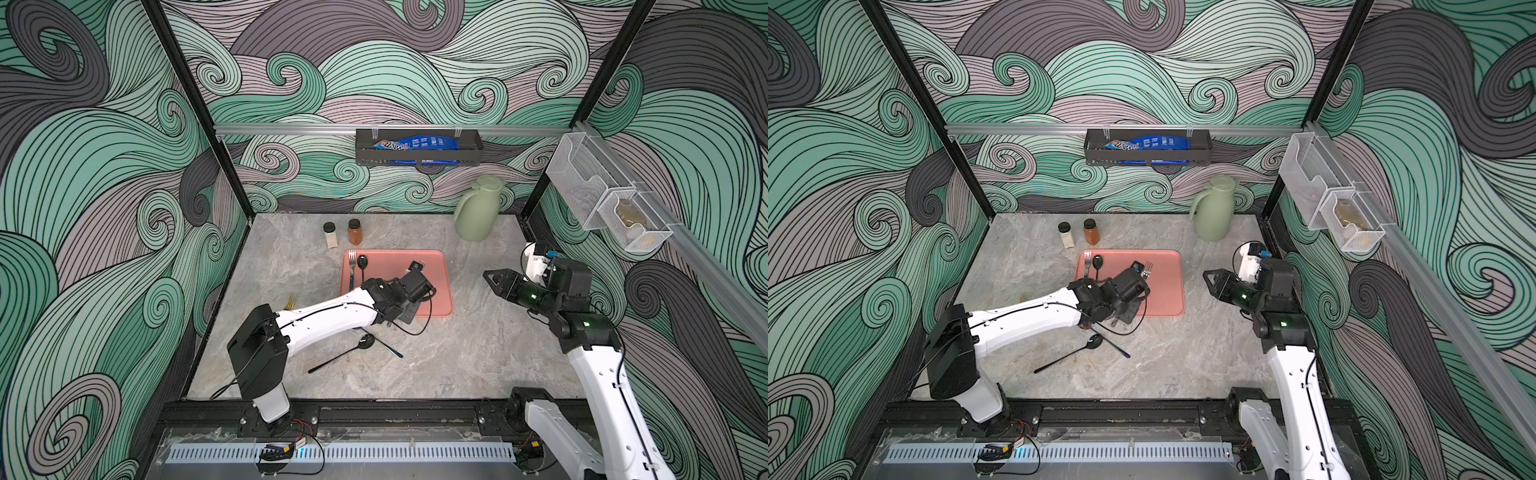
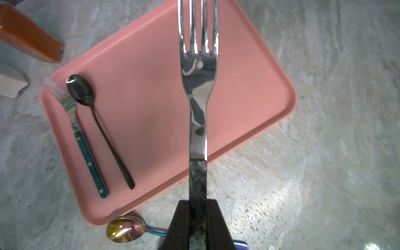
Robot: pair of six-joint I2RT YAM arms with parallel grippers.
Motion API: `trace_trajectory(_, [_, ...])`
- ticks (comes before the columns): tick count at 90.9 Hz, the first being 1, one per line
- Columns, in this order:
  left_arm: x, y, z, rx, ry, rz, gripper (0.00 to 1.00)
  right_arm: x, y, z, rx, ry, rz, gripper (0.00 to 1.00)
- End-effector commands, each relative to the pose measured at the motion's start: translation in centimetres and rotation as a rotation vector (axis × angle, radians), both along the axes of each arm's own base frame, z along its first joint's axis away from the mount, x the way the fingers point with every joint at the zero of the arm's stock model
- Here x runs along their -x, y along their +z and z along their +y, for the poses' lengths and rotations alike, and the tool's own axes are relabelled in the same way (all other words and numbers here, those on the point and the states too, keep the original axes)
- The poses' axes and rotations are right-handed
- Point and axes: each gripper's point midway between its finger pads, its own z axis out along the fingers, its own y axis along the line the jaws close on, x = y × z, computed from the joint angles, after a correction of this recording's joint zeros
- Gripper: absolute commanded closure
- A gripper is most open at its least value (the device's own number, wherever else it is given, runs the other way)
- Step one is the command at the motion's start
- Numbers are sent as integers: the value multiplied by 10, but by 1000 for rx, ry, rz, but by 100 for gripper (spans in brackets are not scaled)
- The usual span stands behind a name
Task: Set the spoon and fork side by side
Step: Place the fork on the tray.
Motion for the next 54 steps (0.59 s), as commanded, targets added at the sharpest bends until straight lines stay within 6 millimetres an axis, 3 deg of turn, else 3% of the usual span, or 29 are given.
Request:
trace_trajectory(1, [-22,12,21,39,148,-46,100,-1,0,4,-27,18,-14,56])
trace_trajectory(26, [-70,0,36,69,321,-91,100,-4,-5,6,-43,29,-16,56])
trace_trajectory(54, [-102,-37,37,109,485,-62,100,-4,-11,7,-50,33,-8,56])
